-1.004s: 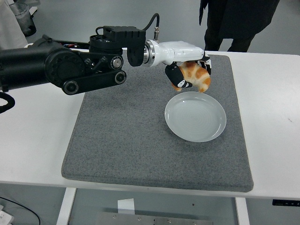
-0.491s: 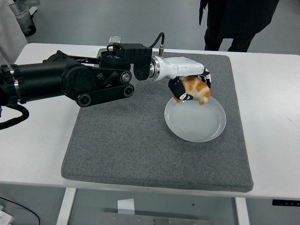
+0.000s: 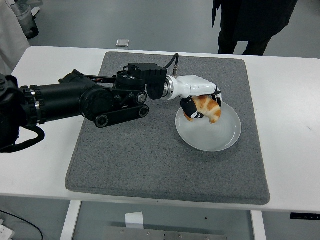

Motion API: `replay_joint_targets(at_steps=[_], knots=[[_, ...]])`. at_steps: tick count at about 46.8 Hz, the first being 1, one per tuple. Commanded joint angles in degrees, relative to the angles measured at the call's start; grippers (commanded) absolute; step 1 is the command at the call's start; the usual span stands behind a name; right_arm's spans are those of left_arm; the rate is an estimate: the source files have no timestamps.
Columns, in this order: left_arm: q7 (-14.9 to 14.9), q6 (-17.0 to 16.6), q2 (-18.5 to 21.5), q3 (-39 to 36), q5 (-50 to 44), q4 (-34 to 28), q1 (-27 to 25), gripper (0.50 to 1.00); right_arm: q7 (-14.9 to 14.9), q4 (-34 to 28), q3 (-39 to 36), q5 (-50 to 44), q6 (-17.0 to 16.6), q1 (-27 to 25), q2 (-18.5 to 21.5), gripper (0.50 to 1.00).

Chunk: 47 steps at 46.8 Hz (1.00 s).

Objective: Place the bread on the plate

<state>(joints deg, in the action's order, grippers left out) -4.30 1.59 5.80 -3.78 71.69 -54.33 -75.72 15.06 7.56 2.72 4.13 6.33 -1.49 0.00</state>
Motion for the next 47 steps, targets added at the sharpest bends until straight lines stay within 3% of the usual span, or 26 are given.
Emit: replay_joint_targets(at_steps=[1, 30, 32, 38, 42, 47], knots=[[0.0, -0.1, -0.9, -0.1, 0.1, 0.8, 0.7, 0.5, 0.0, 0.0, 0.0, 0.0, 0.0, 0.0, 0.0, 0.932], [0.0, -0.5, -4.0, 0.1, 2.2, 4.1, 3.9, 0.512, 0.1, 0.0, 0.0, 0.0, 0.0, 0.0, 0.0, 0.932], [0.0, -0.5, -4.0, 0.1, 2.2, 4.1, 4.0, 0.533, 0.0, 0.0, 0.0, 0.0, 0.0, 0.0, 0.0, 0.932], [-0.1, -0.5, -4.0, 0.1, 2.1, 4.1, 4.1, 0.658, 0.0, 0.0, 0.0, 0.0, 0.0, 0.0, 0.0, 0.932], [-0.1, -0.5, -4.0, 0.1, 2.1, 4.1, 4.1, 0.662, 0.0, 0.0, 0.0, -0.1, 0.0, 0.0, 0.0, 0.932], [-0.1, -0.5, -4.0, 0.1, 2.0, 4.0, 4.1, 0.716, 0.0, 0.0, 0.0, 0.0, 0.0, 0.0, 0.0, 0.932]])
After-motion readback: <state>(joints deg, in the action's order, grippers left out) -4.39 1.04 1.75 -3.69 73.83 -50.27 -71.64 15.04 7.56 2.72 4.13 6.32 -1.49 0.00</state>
